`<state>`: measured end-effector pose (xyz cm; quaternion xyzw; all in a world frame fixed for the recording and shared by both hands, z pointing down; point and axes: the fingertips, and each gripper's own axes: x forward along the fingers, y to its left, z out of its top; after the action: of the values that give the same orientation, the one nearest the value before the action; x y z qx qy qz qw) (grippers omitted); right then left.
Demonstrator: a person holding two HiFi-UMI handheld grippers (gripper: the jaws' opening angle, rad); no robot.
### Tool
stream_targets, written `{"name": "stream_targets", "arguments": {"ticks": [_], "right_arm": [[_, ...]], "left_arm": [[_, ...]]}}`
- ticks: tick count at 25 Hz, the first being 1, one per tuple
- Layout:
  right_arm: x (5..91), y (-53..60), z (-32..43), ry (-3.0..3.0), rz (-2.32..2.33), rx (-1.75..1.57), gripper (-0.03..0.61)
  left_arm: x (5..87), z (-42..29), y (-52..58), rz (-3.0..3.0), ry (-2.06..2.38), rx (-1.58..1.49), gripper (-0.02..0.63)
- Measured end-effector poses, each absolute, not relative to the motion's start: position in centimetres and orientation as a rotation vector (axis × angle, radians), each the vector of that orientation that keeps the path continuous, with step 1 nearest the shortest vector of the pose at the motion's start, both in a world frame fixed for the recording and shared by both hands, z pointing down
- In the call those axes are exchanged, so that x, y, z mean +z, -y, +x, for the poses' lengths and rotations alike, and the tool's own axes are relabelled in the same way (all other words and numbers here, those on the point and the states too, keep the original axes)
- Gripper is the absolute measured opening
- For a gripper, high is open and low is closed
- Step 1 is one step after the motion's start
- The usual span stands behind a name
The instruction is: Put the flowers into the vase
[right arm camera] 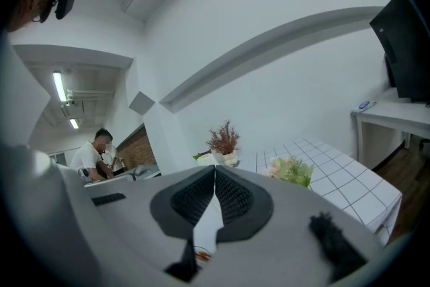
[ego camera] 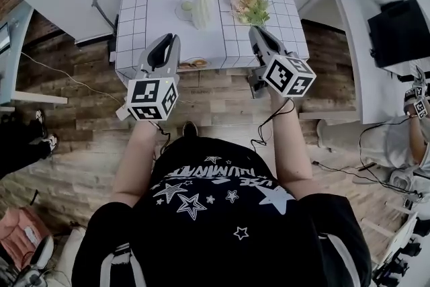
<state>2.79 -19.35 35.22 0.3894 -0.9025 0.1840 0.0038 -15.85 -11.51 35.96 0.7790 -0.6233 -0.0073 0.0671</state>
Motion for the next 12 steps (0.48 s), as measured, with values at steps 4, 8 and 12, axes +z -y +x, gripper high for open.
{"name": "stream_targets", "arguments": {"ticks": [4,8,12], "right_arm": [[36.9,20.6,2.7,2.767,1.294,0.588,0.011],[37.9,21.0,2.2,2.73,1.323,0.597,0.011],[38.7,21.6,2.8,2.706,1.321,0.592,0.011]], "left_arm": [[36.9,-16.2,12.8,2.404,1.782,-0.008,0.089],[38.3,-15.6,14.2,2.454,1.662,0.018,0.164],[39.5,-14.4,15.4,2.464,1.606,0.03,0.243]]}}
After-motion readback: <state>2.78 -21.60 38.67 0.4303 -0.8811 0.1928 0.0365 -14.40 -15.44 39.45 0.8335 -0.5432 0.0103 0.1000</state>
